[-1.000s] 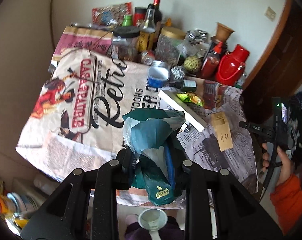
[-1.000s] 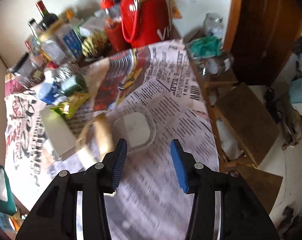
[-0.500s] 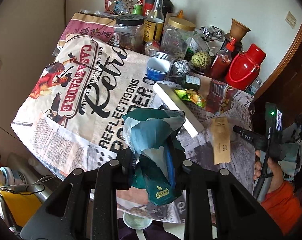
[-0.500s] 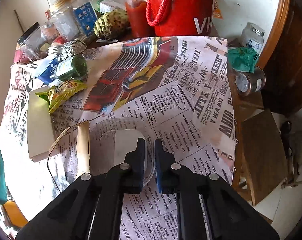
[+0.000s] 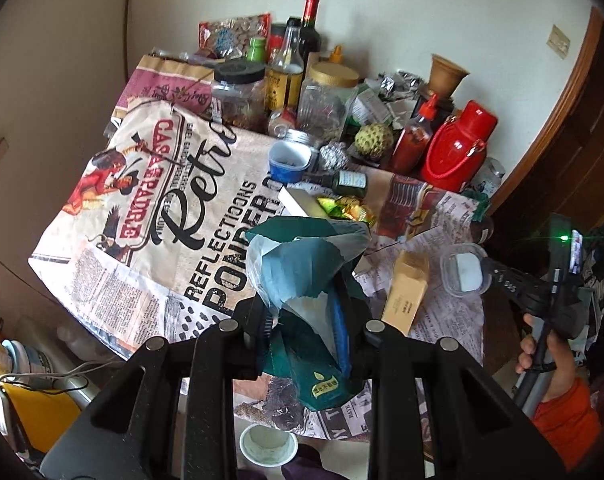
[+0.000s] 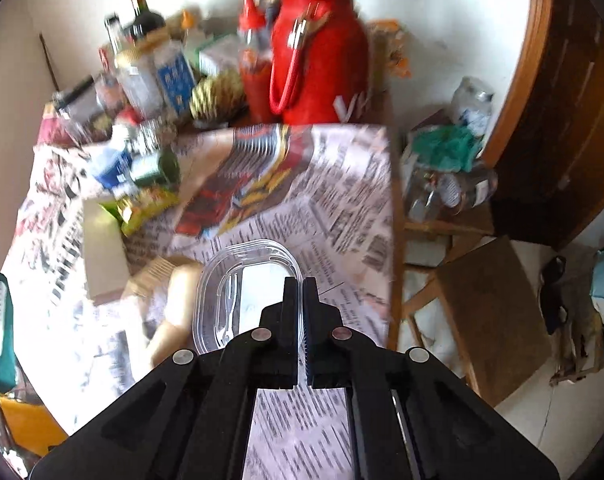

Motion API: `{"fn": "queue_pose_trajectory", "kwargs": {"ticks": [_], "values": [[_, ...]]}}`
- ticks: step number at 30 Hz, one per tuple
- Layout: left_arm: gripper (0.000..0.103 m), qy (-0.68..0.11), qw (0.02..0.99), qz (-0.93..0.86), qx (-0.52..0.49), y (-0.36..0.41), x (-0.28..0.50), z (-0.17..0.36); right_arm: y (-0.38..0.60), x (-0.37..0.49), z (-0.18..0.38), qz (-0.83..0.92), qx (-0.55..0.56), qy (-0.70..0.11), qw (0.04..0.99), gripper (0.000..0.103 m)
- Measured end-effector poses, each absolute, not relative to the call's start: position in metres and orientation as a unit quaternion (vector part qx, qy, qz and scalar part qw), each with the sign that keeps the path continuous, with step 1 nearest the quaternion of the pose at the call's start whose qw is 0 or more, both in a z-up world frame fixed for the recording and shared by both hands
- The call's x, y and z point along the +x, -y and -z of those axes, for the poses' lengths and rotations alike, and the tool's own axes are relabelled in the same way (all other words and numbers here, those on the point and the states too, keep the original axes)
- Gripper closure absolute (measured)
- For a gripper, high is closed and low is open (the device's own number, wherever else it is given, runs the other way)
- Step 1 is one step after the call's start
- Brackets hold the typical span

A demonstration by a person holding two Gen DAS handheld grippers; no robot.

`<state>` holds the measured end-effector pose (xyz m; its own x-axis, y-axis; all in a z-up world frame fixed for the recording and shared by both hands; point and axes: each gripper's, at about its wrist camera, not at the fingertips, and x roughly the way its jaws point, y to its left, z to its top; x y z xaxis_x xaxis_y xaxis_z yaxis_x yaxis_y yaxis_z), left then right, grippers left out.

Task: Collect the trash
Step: 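Carry teal bag and clear container down to the white bucket on the floor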

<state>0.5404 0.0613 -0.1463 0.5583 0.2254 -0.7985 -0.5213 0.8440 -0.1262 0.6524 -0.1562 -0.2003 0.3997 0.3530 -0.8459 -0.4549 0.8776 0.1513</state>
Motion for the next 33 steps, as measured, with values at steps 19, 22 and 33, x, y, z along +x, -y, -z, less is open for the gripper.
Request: {"fn": "queue_pose_trajectory", "kwargs": {"ticks": [19,22,33], "values": [[0.077,-0.356,0.922,-0.087,-0.124,-0.061,0.380,0.084,0.145,0.440,0.075,-0.234,0.023,-0.379,0.895,0.101],[0.077,-0.358,0.924,-0.068,-0.114,-0.064,0.349,0.086,0.141,0.402,0.078,-0.217,0.036,-0.382,0.897,0.101],[0.077,-0.409,0.907,-0.008,-0.100,-0.066,0.266,0.117,0.136,0.303,0.108,-0.177,0.048,-0.434,0.882,0.101]]}}
